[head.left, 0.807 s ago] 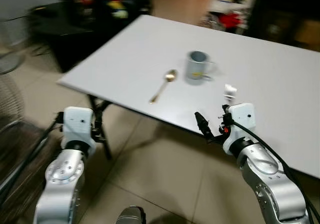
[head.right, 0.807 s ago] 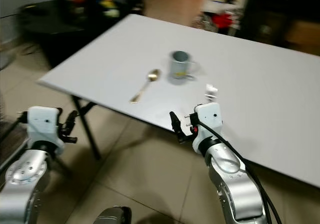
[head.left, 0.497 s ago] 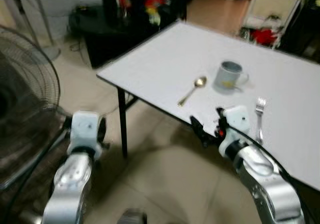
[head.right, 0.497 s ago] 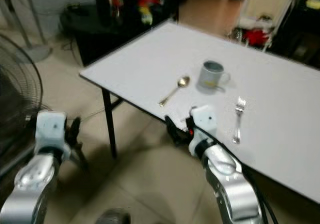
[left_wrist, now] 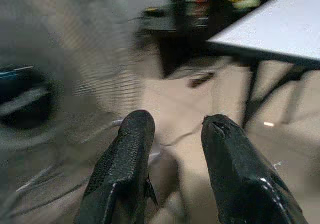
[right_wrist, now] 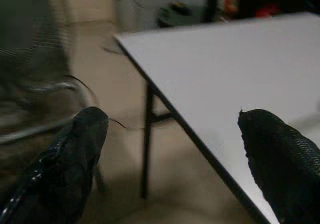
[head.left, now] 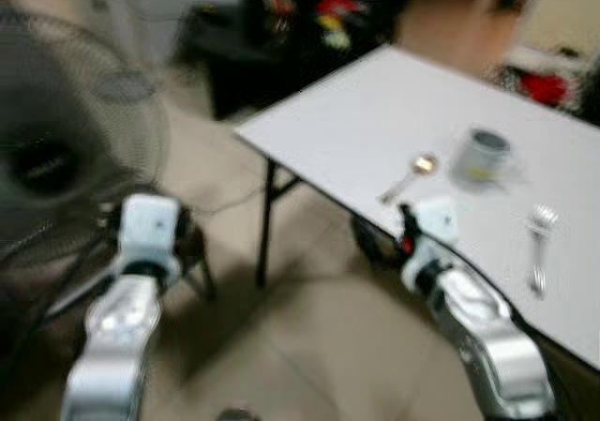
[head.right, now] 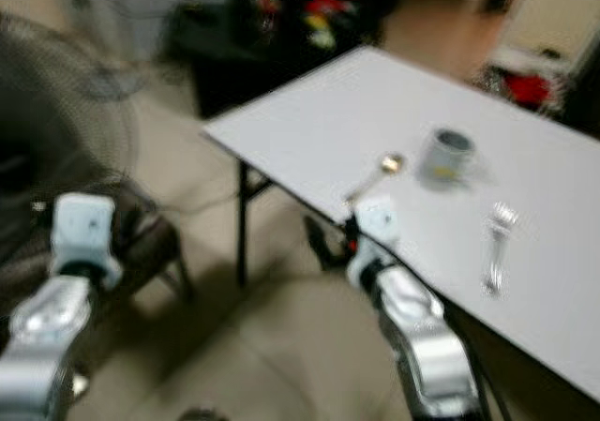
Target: Setting the table
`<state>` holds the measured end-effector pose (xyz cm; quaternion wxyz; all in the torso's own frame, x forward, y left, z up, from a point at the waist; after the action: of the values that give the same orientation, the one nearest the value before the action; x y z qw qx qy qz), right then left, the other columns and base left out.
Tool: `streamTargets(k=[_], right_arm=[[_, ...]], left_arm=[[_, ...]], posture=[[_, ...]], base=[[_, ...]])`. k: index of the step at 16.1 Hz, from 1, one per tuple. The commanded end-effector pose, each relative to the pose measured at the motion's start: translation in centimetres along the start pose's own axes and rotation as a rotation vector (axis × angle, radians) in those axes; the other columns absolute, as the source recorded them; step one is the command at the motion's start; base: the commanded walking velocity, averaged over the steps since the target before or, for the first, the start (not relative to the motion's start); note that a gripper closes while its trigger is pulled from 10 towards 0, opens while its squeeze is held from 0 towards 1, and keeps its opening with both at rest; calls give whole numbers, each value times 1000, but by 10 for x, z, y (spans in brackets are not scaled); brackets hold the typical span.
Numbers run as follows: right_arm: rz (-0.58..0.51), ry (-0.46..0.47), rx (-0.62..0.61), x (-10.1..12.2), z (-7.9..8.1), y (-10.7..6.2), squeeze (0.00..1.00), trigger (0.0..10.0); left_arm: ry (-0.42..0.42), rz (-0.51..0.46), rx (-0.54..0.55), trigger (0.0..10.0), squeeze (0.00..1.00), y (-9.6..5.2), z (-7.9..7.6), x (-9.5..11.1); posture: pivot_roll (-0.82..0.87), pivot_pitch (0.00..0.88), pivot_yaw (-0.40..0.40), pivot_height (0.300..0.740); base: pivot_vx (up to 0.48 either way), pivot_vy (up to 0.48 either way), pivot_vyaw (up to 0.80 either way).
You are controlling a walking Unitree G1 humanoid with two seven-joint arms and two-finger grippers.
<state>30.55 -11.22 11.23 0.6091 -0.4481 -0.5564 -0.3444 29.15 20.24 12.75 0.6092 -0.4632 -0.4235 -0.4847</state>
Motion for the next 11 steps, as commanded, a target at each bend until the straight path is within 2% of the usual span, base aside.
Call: streamTargets(k=[1,3,5,8,11], right_arm=[[-15,-6,-23,4,-5,-5,1000,10000],[-13,6,-30,0,-4,-14,1000,10000],[1,13,-37,-5,-4,-15,1000,10000],[1,12,-49,-2,-6,-13,1000,10000],[1,8,-37,-2,-8,-8,1000,10000]], left_arm=[[-10,-4,-31,10000,0,1,-6,3],[-15,-3,-71,10000,0,1,-17,3],[-17,-4,-93,10000,0,0,-23,3],[-18,0,-106,10000,0,3,-22,2],[4,11,-72,10000,0,-4,-14,-1]], posture=[[114,0,-10,740],[109,0,-2,740],[102,0,0,740],[107,0,-2,740],[143,0,-20,740]], base=[[0,0,800],[0,0,800],[0,0,800],[0,0,800],[0,0,800]])
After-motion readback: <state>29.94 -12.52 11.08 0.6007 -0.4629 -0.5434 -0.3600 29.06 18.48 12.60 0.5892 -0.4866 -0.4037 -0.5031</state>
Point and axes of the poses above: a point about 5 cm out from each wrist's last joint towards the gripper, its own y axis pointing out of the wrist towards the gripper, its own x axis along the axis of the wrist's last joint, z = x × y, the point moved 5 cm from there along y, pointing out of the wrist towards the gripper, and after that the axes turned 3 degrees about -y, right-handed, at the moved point
